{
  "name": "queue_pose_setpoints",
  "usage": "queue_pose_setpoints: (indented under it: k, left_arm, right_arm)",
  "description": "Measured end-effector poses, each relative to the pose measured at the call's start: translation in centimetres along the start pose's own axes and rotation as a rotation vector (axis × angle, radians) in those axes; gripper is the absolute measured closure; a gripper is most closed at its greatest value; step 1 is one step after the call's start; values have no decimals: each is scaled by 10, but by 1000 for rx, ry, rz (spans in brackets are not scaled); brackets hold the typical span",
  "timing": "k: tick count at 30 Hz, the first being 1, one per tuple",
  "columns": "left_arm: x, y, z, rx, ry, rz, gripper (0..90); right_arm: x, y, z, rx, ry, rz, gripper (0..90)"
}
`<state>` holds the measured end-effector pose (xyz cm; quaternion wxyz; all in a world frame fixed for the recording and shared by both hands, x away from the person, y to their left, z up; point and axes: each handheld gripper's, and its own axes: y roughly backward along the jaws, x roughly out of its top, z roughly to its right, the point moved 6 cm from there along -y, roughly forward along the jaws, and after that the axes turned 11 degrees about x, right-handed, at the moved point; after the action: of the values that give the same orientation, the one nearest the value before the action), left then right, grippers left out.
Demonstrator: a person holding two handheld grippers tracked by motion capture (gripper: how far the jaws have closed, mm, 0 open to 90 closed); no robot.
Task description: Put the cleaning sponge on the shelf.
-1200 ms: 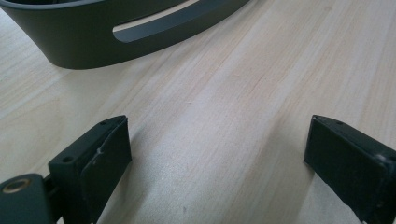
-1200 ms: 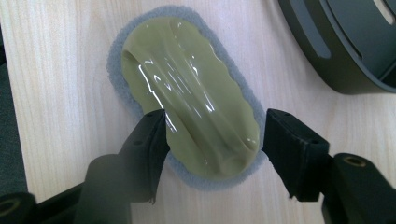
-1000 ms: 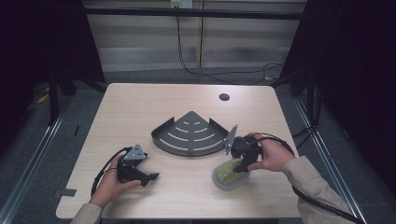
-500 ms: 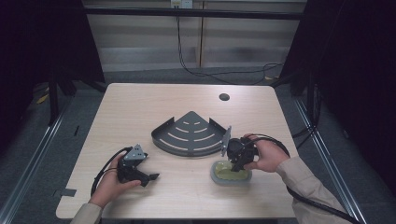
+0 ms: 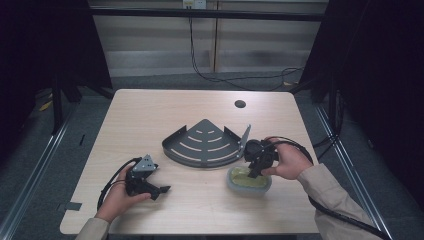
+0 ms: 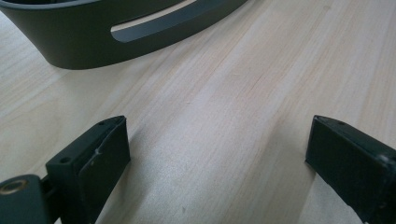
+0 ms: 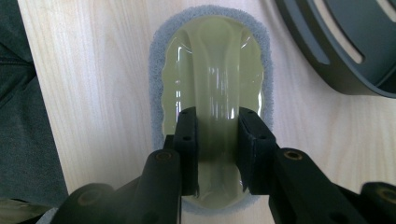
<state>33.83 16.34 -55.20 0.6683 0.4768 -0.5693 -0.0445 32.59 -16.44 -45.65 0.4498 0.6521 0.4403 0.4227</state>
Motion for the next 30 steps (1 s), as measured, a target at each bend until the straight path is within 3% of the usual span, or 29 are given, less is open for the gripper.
queue_pose_setpoints:
  k: [16, 21, 30]
  left_arm:
    - [0, 0, 0, 0, 0, 0, 58]
    - [0, 0, 0, 0, 0, 1, 58]
    - [0, 0, 0, 0, 0, 1, 58]
  right_arm:
    - [1, 20, 7, -14, -62, 34, 715]
    - [3, 24, 13, -21, -111, 56, 715]
    - [5, 34, 21, -36, -150, 73, 715]
